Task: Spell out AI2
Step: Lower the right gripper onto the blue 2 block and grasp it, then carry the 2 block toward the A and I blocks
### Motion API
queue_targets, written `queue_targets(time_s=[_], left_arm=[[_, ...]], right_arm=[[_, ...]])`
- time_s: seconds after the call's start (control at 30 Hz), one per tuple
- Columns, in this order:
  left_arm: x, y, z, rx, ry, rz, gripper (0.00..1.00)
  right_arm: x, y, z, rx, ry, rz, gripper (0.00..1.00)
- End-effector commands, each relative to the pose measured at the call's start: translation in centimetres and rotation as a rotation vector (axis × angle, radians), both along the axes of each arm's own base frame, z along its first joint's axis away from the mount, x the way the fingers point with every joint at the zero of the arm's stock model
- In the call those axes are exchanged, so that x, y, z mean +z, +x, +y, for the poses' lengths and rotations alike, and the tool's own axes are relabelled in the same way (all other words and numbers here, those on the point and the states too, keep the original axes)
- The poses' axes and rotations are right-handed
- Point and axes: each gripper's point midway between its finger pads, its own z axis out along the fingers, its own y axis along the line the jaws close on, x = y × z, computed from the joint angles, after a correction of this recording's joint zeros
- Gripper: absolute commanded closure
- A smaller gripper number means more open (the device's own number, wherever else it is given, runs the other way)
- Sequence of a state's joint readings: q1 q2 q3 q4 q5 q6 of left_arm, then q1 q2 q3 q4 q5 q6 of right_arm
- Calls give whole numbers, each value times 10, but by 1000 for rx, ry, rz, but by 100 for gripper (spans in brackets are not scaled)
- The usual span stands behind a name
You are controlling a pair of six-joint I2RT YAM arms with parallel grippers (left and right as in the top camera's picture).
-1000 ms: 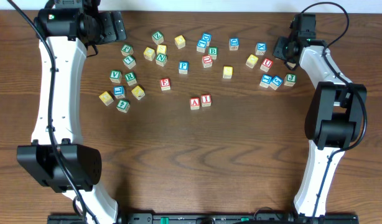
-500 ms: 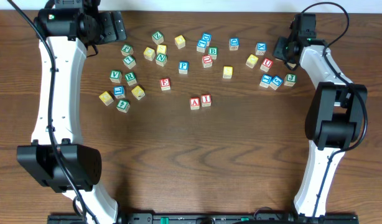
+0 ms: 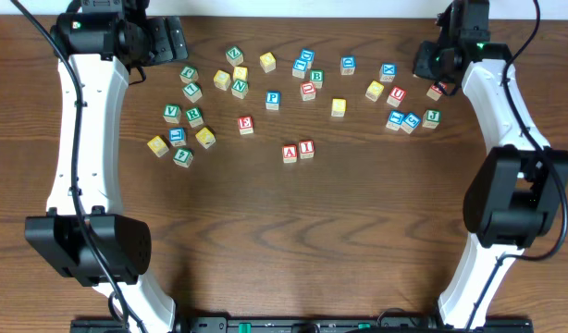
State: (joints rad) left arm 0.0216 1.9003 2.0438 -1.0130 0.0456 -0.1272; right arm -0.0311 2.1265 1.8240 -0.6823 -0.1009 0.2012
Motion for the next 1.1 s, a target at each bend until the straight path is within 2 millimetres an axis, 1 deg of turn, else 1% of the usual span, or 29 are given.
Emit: queue_targets(time_s=[0.0, 0.03, 0.07, 0.17, 0.43, 0.57, 0.67, 0.8, 1.07], left_arm=[[-1, 2, 1, 3, 9, 1, 2], [-1, 2, 1, 3, 9, 1, 2], [-1, 2, 1, 3, 9, 1, 2], [-1, 2, 1, 3, 9, 1, 2], [-1, 2, 1, 3, 9, 1, 2], [-1, 2, 1, 3, 9, 1, 2], [-1, 2, 1, 3, 9, 1, 2], [-1, 2, 1, 3, 9, 0, 2], [-1, 2, 1, 3, 9, 0, 2]], right_arm=[[20, -11, 35, 145, 31, -7, 92], [17, -16, 42, 169, 33, 12, 92], [10, -29, 55, 209, 30, 67, 94], [1, -48, 77, 294, 9, 136, 94], [-9, -82, 132, 533, -62, 209, 91], [-19, -98, 155, 651, -97, 227, 90], [-29, -108, 164, 718, -125, 243, 89], [-43, -119, 169, 790, -150, 259, 87], [-74, -136, 171, 842, -158, 297, 87]])
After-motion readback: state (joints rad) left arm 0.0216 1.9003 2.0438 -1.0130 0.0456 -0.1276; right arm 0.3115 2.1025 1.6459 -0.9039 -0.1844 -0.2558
